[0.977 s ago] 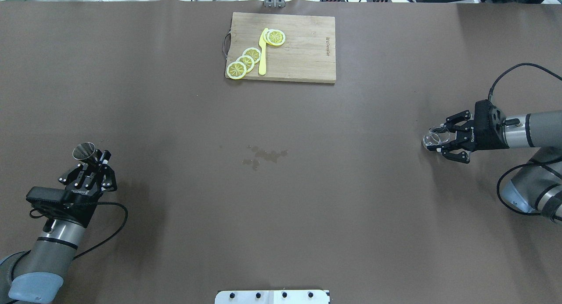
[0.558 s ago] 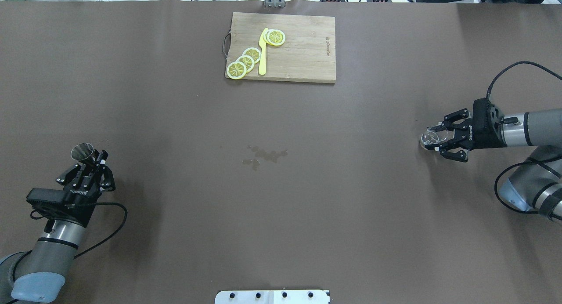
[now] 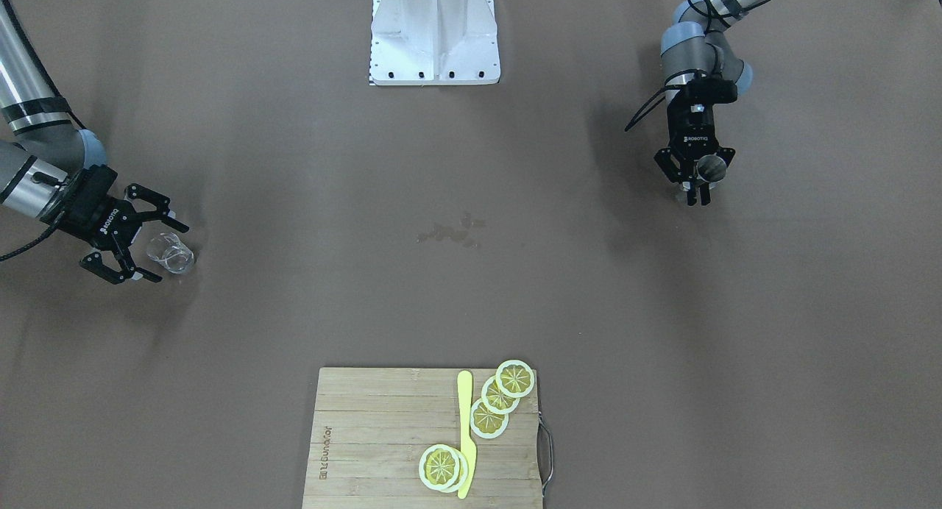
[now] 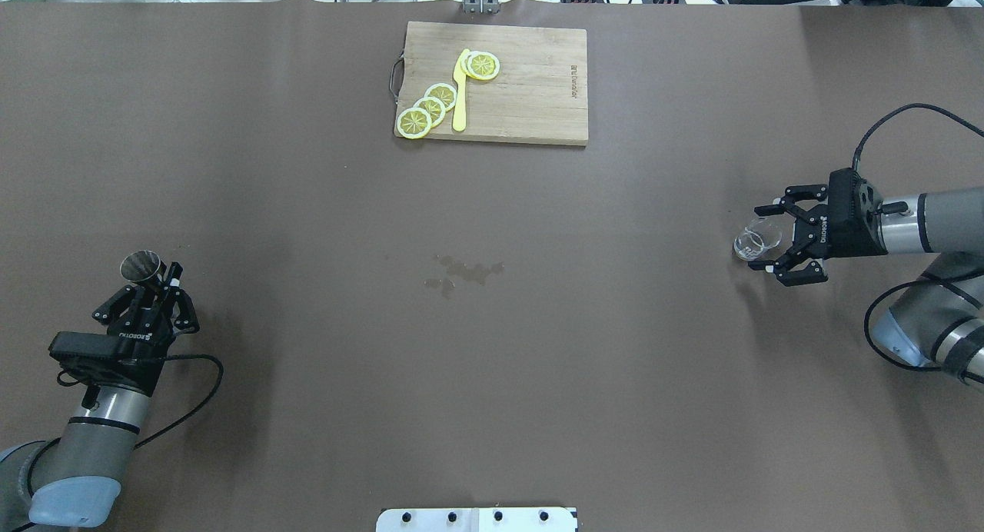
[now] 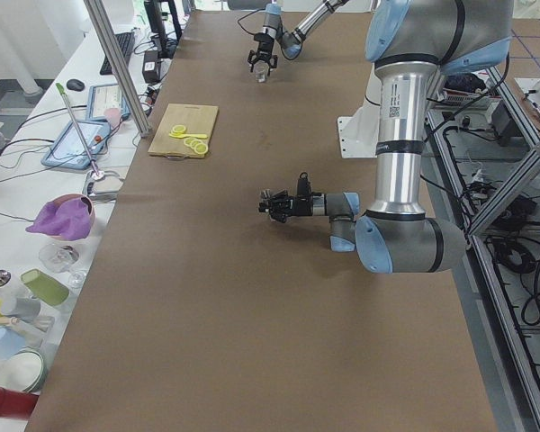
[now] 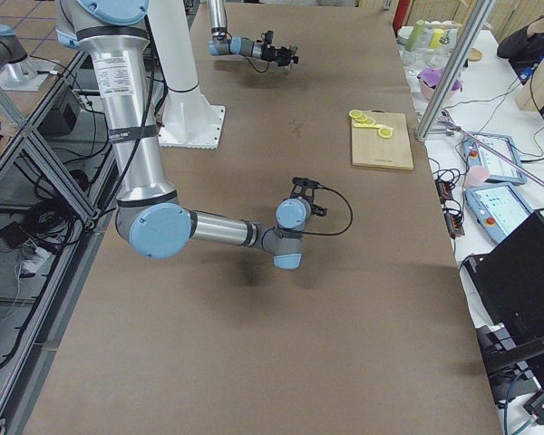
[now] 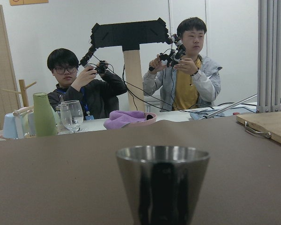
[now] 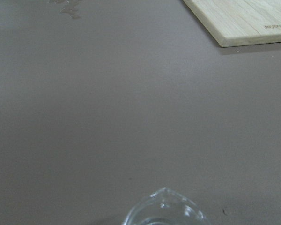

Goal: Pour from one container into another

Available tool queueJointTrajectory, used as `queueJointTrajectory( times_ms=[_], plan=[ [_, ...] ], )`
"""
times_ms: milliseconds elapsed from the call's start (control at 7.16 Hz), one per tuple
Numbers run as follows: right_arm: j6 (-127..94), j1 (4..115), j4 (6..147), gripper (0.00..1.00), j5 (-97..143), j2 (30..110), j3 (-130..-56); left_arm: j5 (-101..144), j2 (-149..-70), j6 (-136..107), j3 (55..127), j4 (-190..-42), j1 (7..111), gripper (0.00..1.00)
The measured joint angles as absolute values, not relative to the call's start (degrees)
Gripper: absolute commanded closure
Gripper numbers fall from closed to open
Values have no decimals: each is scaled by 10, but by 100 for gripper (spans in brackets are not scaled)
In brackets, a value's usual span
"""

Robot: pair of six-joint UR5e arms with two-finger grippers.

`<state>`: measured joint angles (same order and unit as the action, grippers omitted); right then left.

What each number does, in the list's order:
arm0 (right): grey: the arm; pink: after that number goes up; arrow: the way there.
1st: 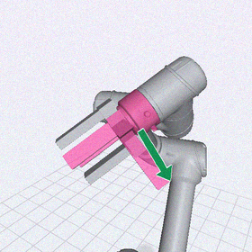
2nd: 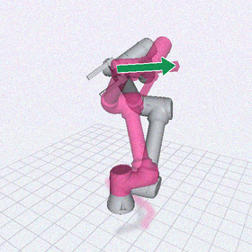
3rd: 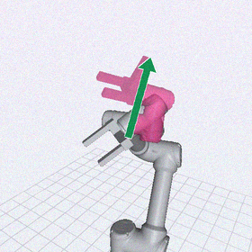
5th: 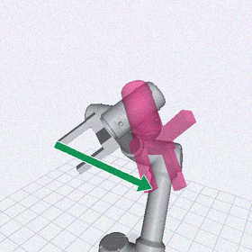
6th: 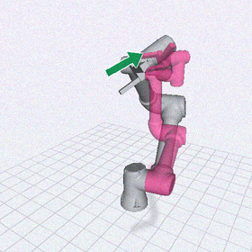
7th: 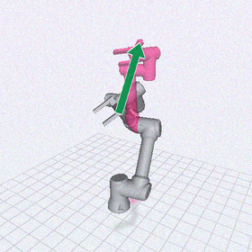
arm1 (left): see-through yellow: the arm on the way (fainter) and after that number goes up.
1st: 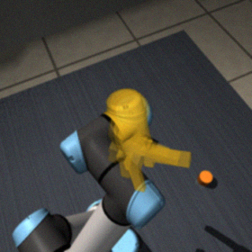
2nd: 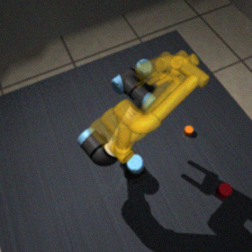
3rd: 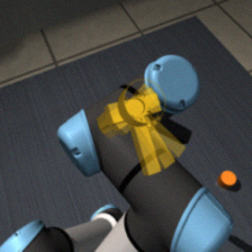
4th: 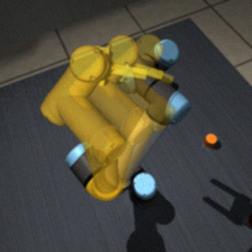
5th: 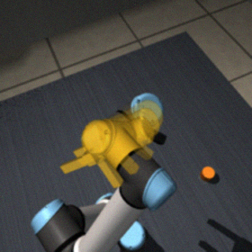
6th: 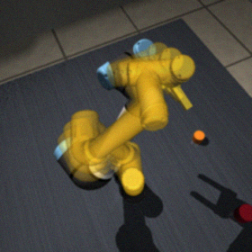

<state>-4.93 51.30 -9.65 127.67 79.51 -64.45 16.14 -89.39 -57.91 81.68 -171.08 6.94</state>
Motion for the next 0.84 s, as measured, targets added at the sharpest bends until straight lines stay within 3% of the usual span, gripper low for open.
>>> queueJointTrajectory(
  times_ms=[838],
  plan=[
    [-134, 640, -54, 0, 1352, 794, -702, 163, -895, -626, 811, -1706, 68, 100]
  ],
)
